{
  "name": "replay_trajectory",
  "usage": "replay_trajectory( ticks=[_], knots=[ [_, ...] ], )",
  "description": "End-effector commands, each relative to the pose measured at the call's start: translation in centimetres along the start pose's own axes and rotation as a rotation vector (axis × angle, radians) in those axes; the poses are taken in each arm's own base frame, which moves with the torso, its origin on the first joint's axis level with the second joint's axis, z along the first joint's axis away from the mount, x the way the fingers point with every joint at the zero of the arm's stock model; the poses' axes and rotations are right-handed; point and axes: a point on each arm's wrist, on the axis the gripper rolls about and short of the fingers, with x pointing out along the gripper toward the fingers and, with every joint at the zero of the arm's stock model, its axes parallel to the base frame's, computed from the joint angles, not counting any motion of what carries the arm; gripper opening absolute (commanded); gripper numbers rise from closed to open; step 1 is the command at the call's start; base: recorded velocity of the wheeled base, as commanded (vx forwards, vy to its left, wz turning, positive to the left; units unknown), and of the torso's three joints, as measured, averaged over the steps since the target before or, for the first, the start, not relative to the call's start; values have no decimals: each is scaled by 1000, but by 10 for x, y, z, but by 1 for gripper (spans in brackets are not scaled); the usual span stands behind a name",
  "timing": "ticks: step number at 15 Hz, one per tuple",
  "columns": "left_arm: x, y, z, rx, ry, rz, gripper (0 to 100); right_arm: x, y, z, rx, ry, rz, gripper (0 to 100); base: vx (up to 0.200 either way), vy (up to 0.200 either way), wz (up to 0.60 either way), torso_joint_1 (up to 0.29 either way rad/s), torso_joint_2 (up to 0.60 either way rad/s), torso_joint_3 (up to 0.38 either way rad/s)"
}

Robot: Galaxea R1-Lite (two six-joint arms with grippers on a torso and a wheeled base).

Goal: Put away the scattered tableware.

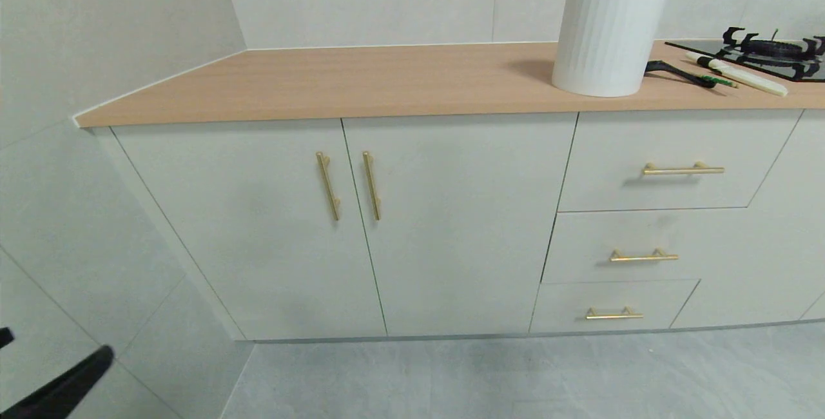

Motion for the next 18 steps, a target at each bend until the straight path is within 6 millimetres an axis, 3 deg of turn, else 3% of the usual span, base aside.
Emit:
replay_trajectory(
  ticks=[1,4,7,11,13,15,18],
  knots=[
    [-62,13,-14,13,-295,167,100,-75,-11,-19,-82,-157,-55,100,0,0,0,0,0,0],
    [-87,14,-31,8,-398,205,100,-101,-14,-35,-115,-192,-66,100,0,0,0,0,0,0],
    [-85,14,-41,1,-362,295,100,-109,-13,-40,-110,-219,-146,100,0,0,0,0,0,0],
    [-98,6,-46,6,-433,403,100,-115,-12,-57,-115,-210,-190,100,0,0,0,0,0,0],
    [-83,6,-69,25,-360,390,100,-99,-14,-94,-114,-70,-144,100,0,0,0,0,0,0],
    [-64,7,-92,38,-293,378,100,-91,-14,-119,-126,8,-88,100,0,0,0,0,0,0],
    [-45,6,-114,64,-329,240,100,-88,-13,-125,-141,5,-19,100,0,0,0,0,0,0]
  ],
)
